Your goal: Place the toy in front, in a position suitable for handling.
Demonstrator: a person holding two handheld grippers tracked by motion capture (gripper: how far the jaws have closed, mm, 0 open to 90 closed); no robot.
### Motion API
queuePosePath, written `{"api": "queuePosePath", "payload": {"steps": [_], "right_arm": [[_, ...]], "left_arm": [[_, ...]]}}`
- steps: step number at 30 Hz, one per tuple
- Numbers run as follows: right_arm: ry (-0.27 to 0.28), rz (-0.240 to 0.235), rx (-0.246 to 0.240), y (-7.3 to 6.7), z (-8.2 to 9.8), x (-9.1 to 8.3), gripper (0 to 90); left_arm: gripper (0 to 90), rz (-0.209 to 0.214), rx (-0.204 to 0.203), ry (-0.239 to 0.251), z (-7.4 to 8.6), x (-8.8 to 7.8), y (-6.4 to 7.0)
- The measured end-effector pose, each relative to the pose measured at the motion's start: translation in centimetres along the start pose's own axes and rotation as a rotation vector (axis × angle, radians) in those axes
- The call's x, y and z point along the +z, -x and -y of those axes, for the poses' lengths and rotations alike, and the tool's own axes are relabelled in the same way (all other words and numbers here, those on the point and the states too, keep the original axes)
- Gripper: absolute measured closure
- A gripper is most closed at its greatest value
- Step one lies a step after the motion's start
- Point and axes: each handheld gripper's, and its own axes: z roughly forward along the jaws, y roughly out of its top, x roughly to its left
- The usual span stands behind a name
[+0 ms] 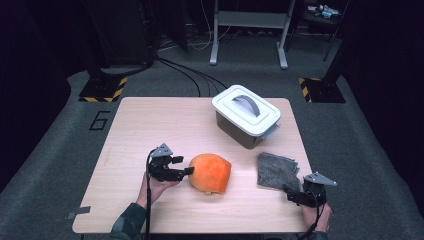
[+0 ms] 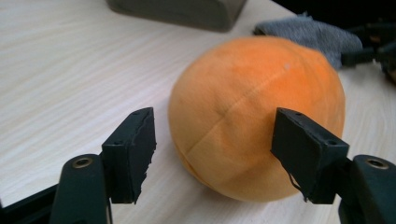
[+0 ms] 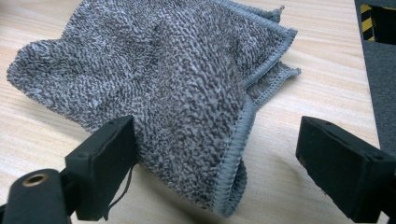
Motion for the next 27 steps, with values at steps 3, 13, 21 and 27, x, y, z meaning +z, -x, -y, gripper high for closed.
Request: {"api": "queuePosePath", "payload": {"steps": [3,13,21,27], "right_arm": [[-0.002,0.001,-0.002,0.0,0.0,0.0,11.6],[-0.010,0.006,-0.006,-0.1,0.0,0.1,11.9],[-0.009,0.006,-0.001,-0.1,0.0,0.1,12.1],[-0.009,0.004,-0.005,0.0,0.0,0.1,12.1]], "left_arm": [[30.4,0.023,-0.001,-0.003,0.2,0.4,0.2],[70.6,0.056,-0.021,0.029,1.4,1.4,1.1],[82.1,0.053,-0.076,0.085,1.6,1.5,1.9],[83.0,0.049,-0.144,0.109,1.7,1.4,2.4]]}}
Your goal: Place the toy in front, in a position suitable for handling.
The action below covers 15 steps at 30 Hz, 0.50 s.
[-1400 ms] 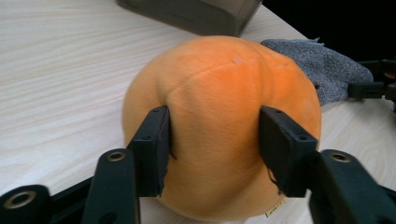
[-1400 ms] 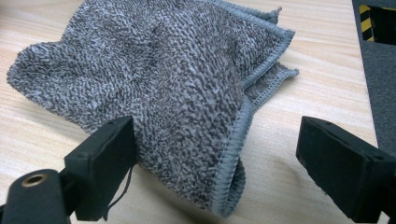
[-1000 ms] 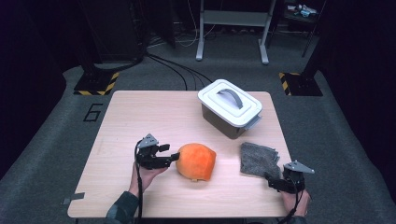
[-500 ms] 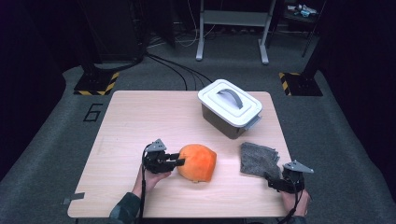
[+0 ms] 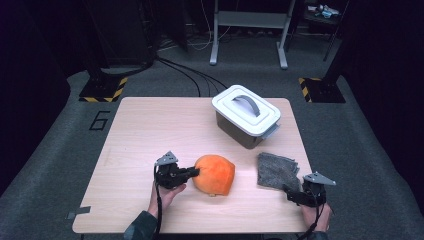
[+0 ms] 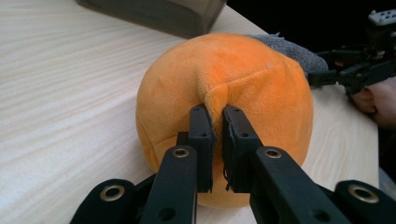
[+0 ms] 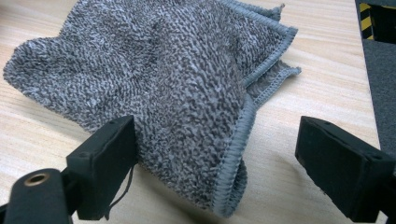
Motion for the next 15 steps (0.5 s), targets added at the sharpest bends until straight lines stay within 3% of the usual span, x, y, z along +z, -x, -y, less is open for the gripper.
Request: {"api": "queuePosePath", "payload": {"steps": [3,4,8,12,15], "right_arm": [[0.002,0.001,0.002,0.0,0.0,0.0,12.1],[0.002,0.002,0.002,0.0,0.0,0.0,12.1],[-0.001,0.004,0.007,0.0,0.0,0.0,12.1],[-0.002,0.002,0.008,0.0,0.0,0.0,12.1],[-0.010,-0.007,0.018,0.0,-0.1,0.0,12.0]], "left_arm": [[83.0,-0.005,-0.047,-0.003,0.2,0.0,0.1],[82.9,0.003,-0.079,0.000,0.4,0.1,-0.1],[82.5,0.036,-0.130,-0.002,1.1,0.6,-0.3],[77.0,0.039,-0.121,0.003,1.1,0.8,-0.1],[58.2,0.029,-0.074,0.005,0.6,0.2,0.0]]}}
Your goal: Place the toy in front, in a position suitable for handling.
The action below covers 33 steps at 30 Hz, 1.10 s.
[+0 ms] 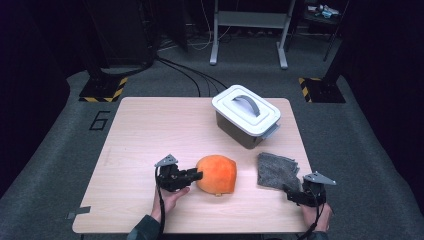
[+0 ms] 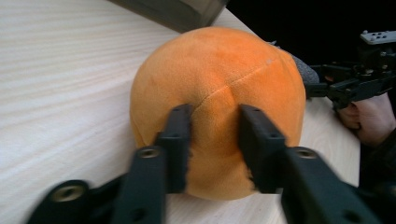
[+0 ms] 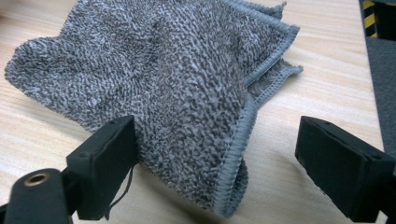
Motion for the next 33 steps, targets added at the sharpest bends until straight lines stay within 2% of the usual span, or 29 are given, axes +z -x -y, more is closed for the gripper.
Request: {"api": "queuePosePath", "payload": {"steps": [1,2,3,5,6,7,11,14,15,17,19,21,25,26,30,33], "right_arm": [[-0.001,-0.004,-0.004,0.1,0.0,0.0,11.8],[0.003,-0.007,-0.006,0.1,0.0,0.0,11.6],[0.003,-0.007,-0.006,0.1,0.0,0.0,11.6],[0.010,-0.027,0.018,0.4,-0.1,-0.2,10.4],[0.011,-0.024,0.025,0.5,-0.2,-0.3,9.6],[0.013,-0.020,0.035,0.5,-0.4,-0.6,9.7],[0.058,-0.030,0.038,-0.3,-2.0,-2.0,9.7],[0.058,-0.038,0.020,-1.0,-3.0,-2.2,9.7],[0.048,-0.045,0.001,-1.6,-3.9,-2.0,9.5],[0.041,-0.044,-0.010,-2.0,-4.3,-1.8,9.6],[0.024,-0.045,-0.022,-2.5,-4.8,-1.1,10.3],[0.001,-0.044,-0.032,-3.1,-5.5,0.2,12.8],[-0.030,-0.038,-0.058,-3.5,-6.1,1.6,14.7],[-0.057,-0.037,-0.055,-3.7,-6.2,2.5,17.3],[-0.118,-0.026,-0.050,-3.9,-6.0,4.0,26.2],[-0.130,-0.018,-0.040,-3.8,-5.6,4.5,33.9]], "left_arm": [[51.3,0.000,0.000,0.000,0.0,0.0,0.0],[45.7,-0.035,0.030,-0.016,-0.2,-0.3,0.0],[42.6,-0.035,0.030,-0.016,-0.2,-0.3,0.0],[40.1,-0.058,0.059,-0.048,-0.3,-0.1,0.1],[39.3,-0.045,0.073,-0.072,-0.4,0.0,0.1],[39.5,-0.050,0.085,-0.070,-0.5,0.1,0.3],[49.1,-0.057,0.130,-0.100,-0.7,0.5,0.8],[53.3,-0.053,0.127,-0.101,-0.7,0.6,0.9],[57.6,-0.052,0.123,-0.107,-0.6,0.7,1.0],[62.3,-0.045,0.118,-0.102,-0.4,0.8,1.0],[66.7,-0.049,0.116,-0.110,-0.3,1.0,1.2],[70.4,-0.050,0.109,-0.090,0.0,1.1,1.2],[73.4,-0.042,0.101,-0.080,0.2,1.1,1.0],[75.4,-0.043,0.104,-0.080,0.2,1.0,1.0],[76.7,-0.044,0.101,-0.086,0.2,1.0,1.0],[77.5,-0.042,0.107,-0.094,0.2,1.0,1.0]]}}
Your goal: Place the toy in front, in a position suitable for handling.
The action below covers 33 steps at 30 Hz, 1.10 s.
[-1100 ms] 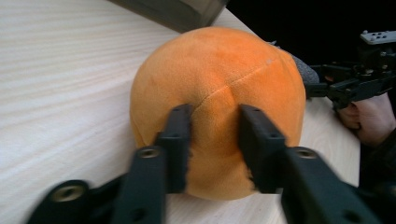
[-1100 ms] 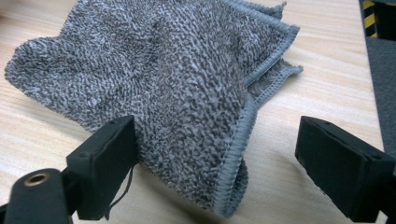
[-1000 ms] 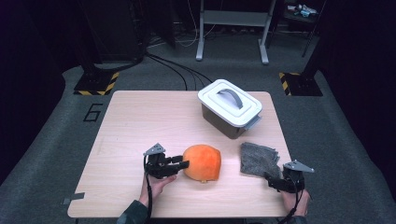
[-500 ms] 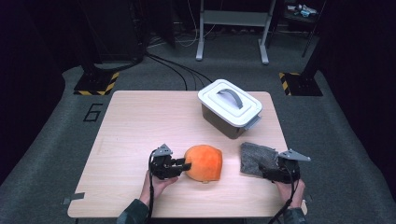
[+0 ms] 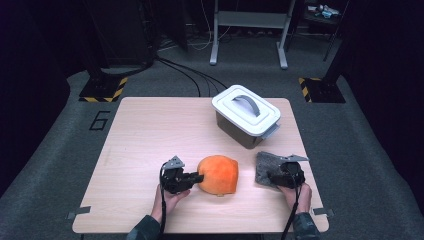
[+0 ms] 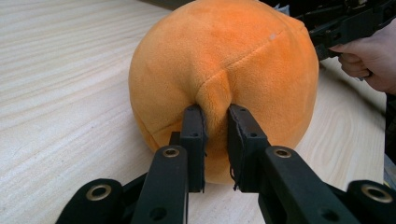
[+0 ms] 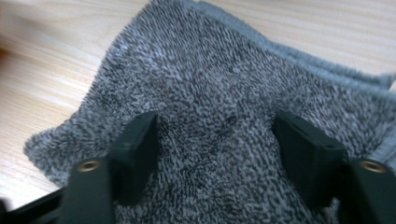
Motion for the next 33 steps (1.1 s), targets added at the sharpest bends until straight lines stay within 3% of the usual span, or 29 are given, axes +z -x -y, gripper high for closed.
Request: {"api": "queuePosePath", "payload": {"steps": [7,10,21,23,33], "right_arm": [[0.045,-0.017,-0.002,0.1,0.8,-0.4,67.4],[0.061,-0.024,0.005,0.1,1.0,-0.6,74.3],[0.125,-0.091,0.015,-1.0,1.1,-3.3,76.4],[0.141,-0.124,0.004,-1.5,0.9,-4.2,76.4],[0.190,-0.195,-0.062,-4.4,-0.9,-6.2,76.2]], "left_arm": [[78.6,-0.003,0.004,0.009,0.0,0.0,0.1],[79.1,-0.001,-0.001,0.010,0.0,0.0,0.1],[80.8,-0.008,0.003,0.009,0.0,-0.2,0.1],[81.0,-0.010,0.004,0.010,0.0,-0.2,0.2],[81.8,-0.008,0.003,0.008,-0.1,-0.3,0.2]]}}
